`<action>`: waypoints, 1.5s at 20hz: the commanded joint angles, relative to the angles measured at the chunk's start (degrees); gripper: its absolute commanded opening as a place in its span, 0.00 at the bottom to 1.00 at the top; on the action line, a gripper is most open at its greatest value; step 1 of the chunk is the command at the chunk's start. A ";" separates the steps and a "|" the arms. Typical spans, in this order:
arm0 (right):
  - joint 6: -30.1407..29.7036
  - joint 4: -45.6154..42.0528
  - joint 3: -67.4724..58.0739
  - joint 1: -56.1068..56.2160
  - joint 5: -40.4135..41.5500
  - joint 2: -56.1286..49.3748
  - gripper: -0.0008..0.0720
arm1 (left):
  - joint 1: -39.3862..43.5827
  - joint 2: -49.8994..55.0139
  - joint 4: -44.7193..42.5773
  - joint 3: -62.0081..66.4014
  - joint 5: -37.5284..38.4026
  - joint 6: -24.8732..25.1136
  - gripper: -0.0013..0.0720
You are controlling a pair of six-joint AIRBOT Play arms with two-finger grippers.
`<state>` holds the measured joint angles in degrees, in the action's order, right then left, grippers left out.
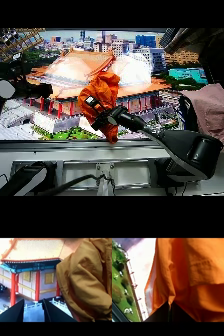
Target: Fold the clothes and pants, and hang the long-sleeved shirts on hangers.
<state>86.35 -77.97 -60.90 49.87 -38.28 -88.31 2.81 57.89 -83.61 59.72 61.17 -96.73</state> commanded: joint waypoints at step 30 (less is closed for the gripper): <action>8.26 -7.78 -0.17 -0.35 -19.34 20.76 0.04 | 7.74 20.70 33.99 -10.03 -3.78 10.32 0.63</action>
<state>94.48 -85.58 -61.04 49.52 -57.39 -67.59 10.37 77.58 -57.28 52.10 59.61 -88.71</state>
